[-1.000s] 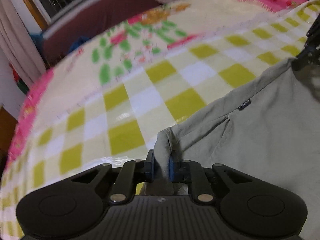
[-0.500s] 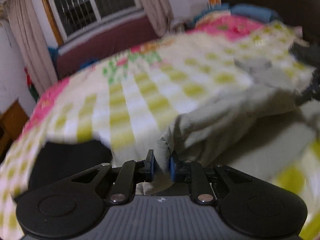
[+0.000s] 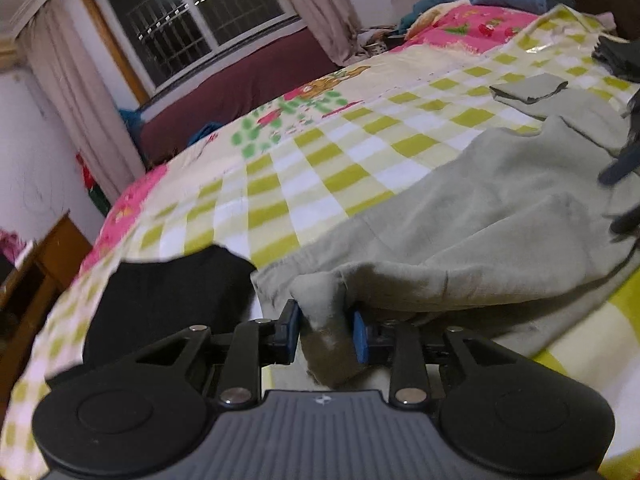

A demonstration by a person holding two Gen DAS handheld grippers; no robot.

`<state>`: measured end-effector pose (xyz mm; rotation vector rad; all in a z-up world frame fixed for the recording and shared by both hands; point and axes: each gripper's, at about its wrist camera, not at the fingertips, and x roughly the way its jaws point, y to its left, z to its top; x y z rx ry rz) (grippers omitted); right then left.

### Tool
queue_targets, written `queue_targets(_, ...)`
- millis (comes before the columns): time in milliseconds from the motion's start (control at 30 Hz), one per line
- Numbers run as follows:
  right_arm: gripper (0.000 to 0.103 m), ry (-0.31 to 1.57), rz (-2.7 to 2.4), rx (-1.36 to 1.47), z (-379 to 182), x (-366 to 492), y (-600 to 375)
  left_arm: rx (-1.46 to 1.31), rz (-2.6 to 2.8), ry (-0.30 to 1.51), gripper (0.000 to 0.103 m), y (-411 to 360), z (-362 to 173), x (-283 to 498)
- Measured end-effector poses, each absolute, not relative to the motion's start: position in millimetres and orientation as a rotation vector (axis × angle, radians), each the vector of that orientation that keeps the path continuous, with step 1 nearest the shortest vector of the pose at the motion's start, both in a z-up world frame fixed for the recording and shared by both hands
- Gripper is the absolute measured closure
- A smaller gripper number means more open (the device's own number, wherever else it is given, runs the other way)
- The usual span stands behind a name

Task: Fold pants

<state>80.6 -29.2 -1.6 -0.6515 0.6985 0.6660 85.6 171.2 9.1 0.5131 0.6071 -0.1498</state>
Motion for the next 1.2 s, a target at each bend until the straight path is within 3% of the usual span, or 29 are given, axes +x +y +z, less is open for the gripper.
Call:
queue_targets(33, 0.099, 0.725, 0.660, -0.663, -6.2, 83.2, -20.9, 0.526, -0.151, 0.600, 0.062, 172.5, 11.9, 89.1)
queue_targets(267, 0.103, 0.642, 0.677, -0.587, 30.7, 77.7, -9.9, 0.525, -0.080, 0.479, 0.064, 201.1, 36.6, 71.2)
queue_targets(467, 0.100, 0.790, 0.654, -0.652, -28.3, 67.5, 5.6, 0.611, 0.008, 0.662, 0.064, 211.6, -36.7, 45.5)
queue_targets(567, 0.093, 0.775, 0.676, -0.620, -17.6, 62.2, -0.9, 0.532, 0.025, 0.688, 0.055, 224.9, -27.1, 28.3)
queue_targets(633, 0.080, 0.759, 0.676, -0.622, -10.3, 57.3, -6.7, 0.535, 0.060, 0.689, 0.054, 231.7, -21.9, 19.4)
queue_targets(833, 0.079, 0.761, 0.608, -0.516, 7.6, 60.6, -31.0, 0.391, 0.051, 0.540, 0.054, 220.3, 19.3, 9.1)
queue_targets(900, 0.078, 0.758, 0.560, -0.500, 10.1, 67.4, -39.1, 0.344, 0.018, 0.497, 0.049, 204.9, 26.0, 21.0)
queue_targets(1067, 0.077, 0.791, 0.392, -0.409, 16.7, 96.7, -81.2, 0.480, 0.008, 0.704, 0.044, 183.2, -22.1, 57.9)
queue_targets(1200, 0.067, 0.816, 0.221, -0.285, 23.0, 147.2, -126.4, 0.487, 0.004, 0.640, 0.045, 171.9, -6.1, 45.8)
